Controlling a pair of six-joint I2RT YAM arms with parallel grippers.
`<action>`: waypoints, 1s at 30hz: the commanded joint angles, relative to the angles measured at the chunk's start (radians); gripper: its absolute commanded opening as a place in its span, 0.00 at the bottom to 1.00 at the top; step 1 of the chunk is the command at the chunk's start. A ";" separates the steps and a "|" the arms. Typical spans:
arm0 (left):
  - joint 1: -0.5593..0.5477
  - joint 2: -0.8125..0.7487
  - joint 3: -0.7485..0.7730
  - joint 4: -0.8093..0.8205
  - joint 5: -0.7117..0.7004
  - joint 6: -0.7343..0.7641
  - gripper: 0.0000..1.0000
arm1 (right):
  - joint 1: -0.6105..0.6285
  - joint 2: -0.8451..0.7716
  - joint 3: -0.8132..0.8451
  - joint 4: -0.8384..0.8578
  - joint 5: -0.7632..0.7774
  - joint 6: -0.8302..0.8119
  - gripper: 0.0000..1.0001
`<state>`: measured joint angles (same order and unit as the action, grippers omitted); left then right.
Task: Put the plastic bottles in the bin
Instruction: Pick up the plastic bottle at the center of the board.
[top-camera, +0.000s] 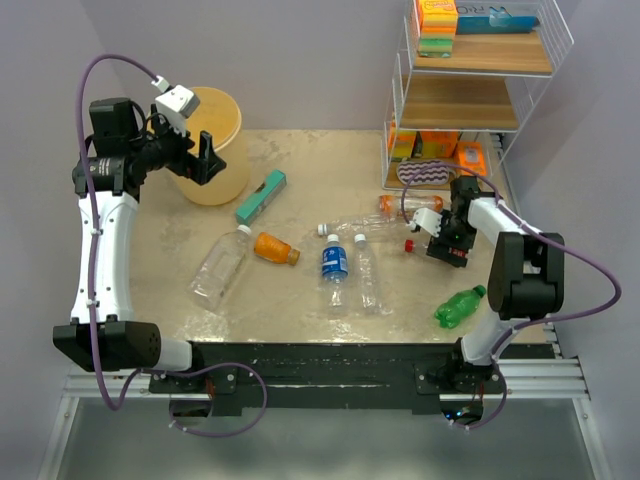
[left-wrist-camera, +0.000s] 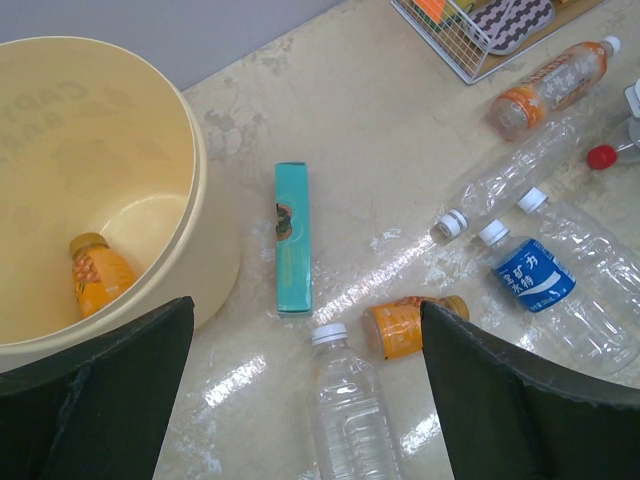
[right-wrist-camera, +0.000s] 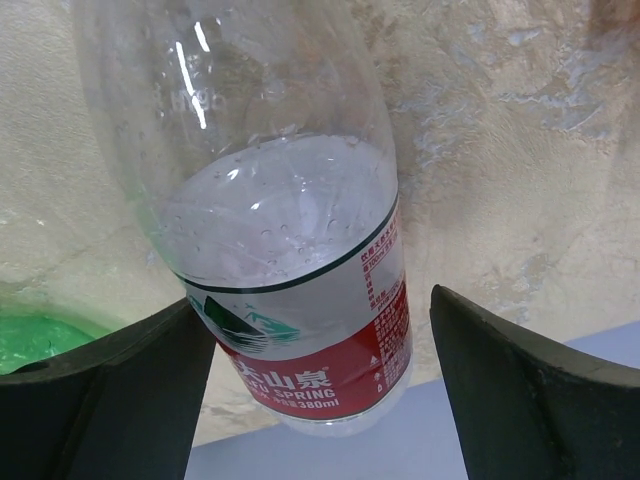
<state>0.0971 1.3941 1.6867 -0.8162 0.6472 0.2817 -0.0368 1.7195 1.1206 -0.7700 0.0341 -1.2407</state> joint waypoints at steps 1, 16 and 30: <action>0.004 -0.033 -0.010 0.031 0.011 0.022 0.99 | -0.011 -0.001 -0.001 0.029 -0.029 0.000 0.86; 0.004 -0.061 -0.044 0.034 0.012 0.031 0.99 | -0.026 0.025 -0.012 0.034 -0.062 0.024 0.75; 0.006 -0.092 -0.090 0.057 0.028 0.027 0.99 | -0.026 -0.035 -0.015 -0.034 -0.094 0.046 0.50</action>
<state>0.0971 1.3415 1.6135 -0.7986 0.6483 0.2993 -0.0597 1.7367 1.1065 -0.7532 -0.0139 -1.2118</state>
